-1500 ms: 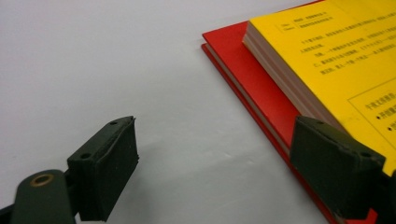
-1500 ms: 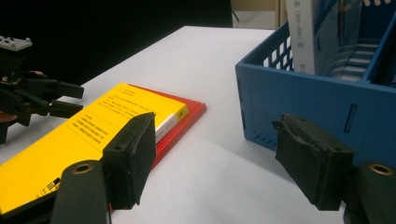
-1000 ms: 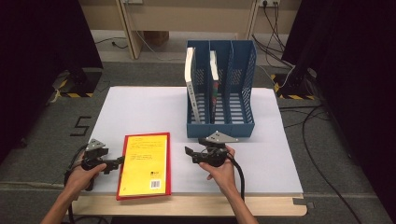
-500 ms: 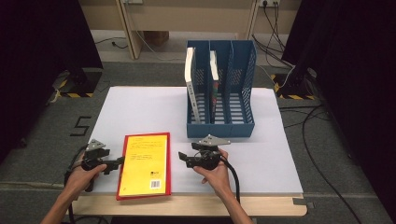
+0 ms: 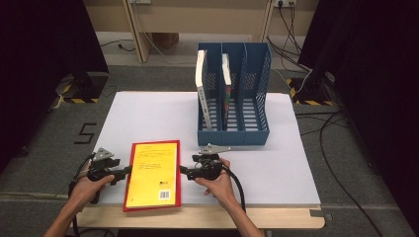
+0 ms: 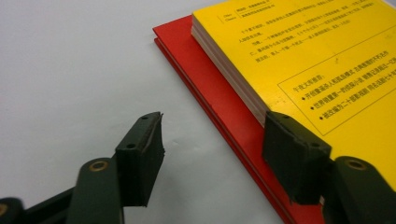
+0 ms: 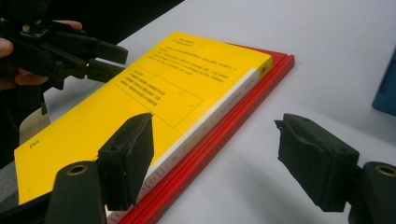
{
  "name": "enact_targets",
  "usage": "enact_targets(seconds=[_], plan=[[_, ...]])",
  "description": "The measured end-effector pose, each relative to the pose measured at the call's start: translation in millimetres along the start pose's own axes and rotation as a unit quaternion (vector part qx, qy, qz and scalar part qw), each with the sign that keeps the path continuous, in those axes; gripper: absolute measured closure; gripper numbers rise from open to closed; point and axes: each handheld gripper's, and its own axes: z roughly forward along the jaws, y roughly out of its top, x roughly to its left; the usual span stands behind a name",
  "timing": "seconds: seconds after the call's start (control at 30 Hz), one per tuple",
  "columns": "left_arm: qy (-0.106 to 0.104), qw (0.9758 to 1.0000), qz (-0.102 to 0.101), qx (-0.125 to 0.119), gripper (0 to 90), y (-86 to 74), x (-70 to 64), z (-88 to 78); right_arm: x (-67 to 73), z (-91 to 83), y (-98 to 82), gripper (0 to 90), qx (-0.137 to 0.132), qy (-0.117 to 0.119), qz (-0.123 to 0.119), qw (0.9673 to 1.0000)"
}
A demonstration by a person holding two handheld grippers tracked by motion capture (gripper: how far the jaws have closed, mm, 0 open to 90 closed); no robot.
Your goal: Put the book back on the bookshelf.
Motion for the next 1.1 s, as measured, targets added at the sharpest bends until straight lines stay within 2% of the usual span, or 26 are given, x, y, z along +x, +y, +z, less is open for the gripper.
enact_targets(seconds=[0.13,0.2,0.27,0.37,0.43,0.5,0.8,0.9,1.1], plan=[[-0.029,0.9995,0.004,0.007,35.6,-0.3,-5.8,1.7,1.1,5.6,-1.0,27.7,0.009,0.004,0.003,1.0000],[-0.035,0.9993,0.010,0.009,28.6,-0.1,-11.0,3.5,2.0,7.8,-1.5,27.7,0.012,0.005,0.002,0.9999],[-0.040,0.9990,0.017,0.010,26.5,0.3,-15.5,4.3,2.3,8.8,-1.8,27.6,0.016,0.002,0.003,0.9999],[-0.034,0.9991,0.024,0.010,24.6,0.7,-17.7,4.6,1.7,8.6,-2.4,27.1,0.020,0.000,0.007,0.9998],[-0.036,0.9991,0.020,0.012,23.7,0.4,-16.5,4.9,0.3,8.9,-3.9,26.3,0.025,-0.003,0.014,0.9996],[-0.039,0.9990,0.016,0.011,23.3,0.2,-16.1,5.3,0.2,9.8,-5.5,26.2,0.029,0.005,0.020,0.9994],[-0.041,0.9990,0.008,0.011,20.3,-0.5,-14.4,6.4,3.5,18.5,-8.7,26.2,0.045,0.010,0.022,0.9987],[-0.041,0.9991,0.010,0.011,19.9,-0.5,-13.9,6.6,3.9,21.8,-9.3,26.2,0.048,0.012,0.020,0.9986],[-0.042,0.9990,0.008,0.010,18.9,-1.0,-13.3,6.9,6.2,28.3,-12.1,26.0,0.056,0.022,0.035,0.9976]])
